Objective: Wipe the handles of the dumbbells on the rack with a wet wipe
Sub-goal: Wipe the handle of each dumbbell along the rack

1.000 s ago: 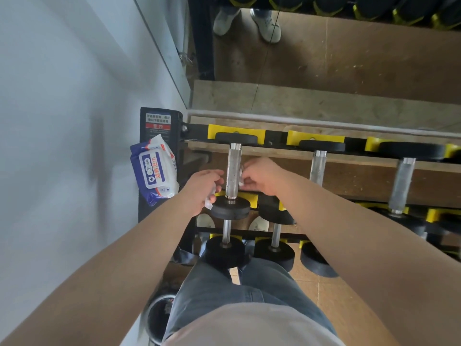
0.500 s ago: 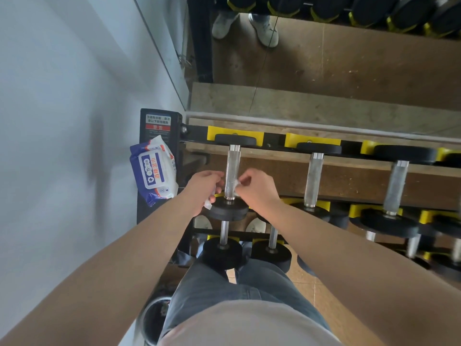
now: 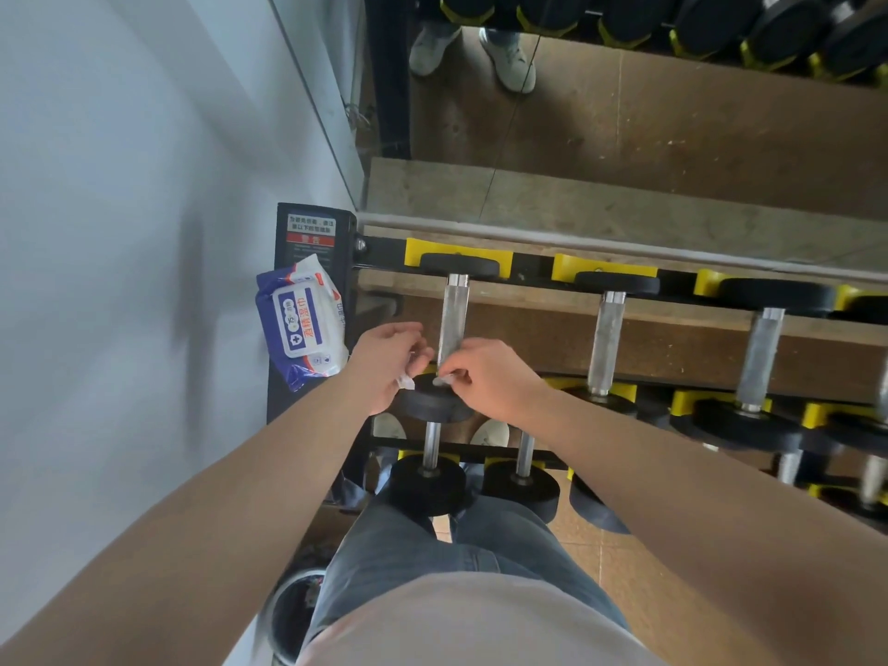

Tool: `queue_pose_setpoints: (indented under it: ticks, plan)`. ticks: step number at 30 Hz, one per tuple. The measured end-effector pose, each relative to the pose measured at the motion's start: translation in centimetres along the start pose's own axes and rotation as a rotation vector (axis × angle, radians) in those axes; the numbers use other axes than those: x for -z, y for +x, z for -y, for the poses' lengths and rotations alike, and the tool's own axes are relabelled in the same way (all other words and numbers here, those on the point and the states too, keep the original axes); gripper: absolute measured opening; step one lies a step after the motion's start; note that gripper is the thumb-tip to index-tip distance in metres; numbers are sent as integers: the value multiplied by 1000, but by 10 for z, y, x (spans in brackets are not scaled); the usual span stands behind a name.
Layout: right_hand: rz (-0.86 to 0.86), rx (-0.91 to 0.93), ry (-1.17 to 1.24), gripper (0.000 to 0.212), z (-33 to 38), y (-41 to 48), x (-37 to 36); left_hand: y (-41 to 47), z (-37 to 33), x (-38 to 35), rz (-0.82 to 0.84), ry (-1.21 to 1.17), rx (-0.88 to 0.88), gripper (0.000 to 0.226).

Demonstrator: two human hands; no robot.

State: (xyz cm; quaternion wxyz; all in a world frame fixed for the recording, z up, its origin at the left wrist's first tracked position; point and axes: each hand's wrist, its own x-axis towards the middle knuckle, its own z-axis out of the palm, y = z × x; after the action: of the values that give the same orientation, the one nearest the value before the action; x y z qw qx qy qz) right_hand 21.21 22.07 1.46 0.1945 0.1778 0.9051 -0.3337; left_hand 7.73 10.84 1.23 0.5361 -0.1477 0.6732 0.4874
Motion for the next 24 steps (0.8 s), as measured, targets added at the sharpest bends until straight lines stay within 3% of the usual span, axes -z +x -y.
queue_pose_setpoints:
  ticks: [2, 7, 10, 15, 17, 21, 24]
  plan:
    - [-85, -11, 5, 20, 2, 3, 2, 1, 0, 3, -40, 0, 15, 17]
    - [-504, -215, 130, 22, 6, 34, 34, 8, 5, 11, -37, 145, -25, 23]
    - [-426, -151, 52, 25, 3, 30, 31, 9, 8, 10, -26, 106, -46, 25]
    - [37, 4, -89, 26, 8, 7, 7, 3, 5, 9, 27, -212, -66, 30]
    - [-9, 0, -93, 26, 10, 9, 9, -2, 4, 9, -9, -145, -83, 28]
    - [-442, -170, 83, 25, 13, 27, 30, 0, 2, 14, -110, 20, -85, 24]
    - [-445, -156, -8, 26, 11, 28, 36, 5, 1, 16, -129, -47, 6, 24]
